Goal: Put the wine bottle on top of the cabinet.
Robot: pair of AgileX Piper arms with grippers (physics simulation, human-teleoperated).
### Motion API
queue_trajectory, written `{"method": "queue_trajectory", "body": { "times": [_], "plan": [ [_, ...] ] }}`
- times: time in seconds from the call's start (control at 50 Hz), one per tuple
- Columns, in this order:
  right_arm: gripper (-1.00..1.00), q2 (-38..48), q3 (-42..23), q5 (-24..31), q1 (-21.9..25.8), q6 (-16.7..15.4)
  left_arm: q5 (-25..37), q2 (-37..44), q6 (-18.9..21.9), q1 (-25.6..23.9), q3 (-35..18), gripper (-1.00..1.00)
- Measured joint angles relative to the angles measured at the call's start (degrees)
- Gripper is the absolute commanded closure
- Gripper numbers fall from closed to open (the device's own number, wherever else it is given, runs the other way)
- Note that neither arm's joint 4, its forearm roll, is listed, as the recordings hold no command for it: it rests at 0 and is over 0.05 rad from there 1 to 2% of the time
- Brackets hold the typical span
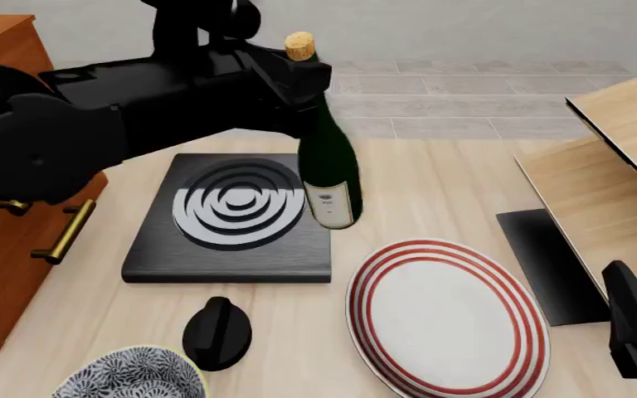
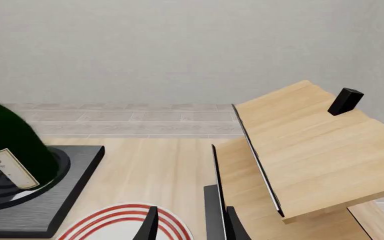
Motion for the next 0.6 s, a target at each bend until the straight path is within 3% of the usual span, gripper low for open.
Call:
{"method": "queue_trajectory", "body": {
  "times": [0.6],
  "plan": [
    [-1.00,0.0,0.0,0.0,0.0,0.0,7.6,-6.4,0.8,0.4,0.0,1.00]
  ]
}}
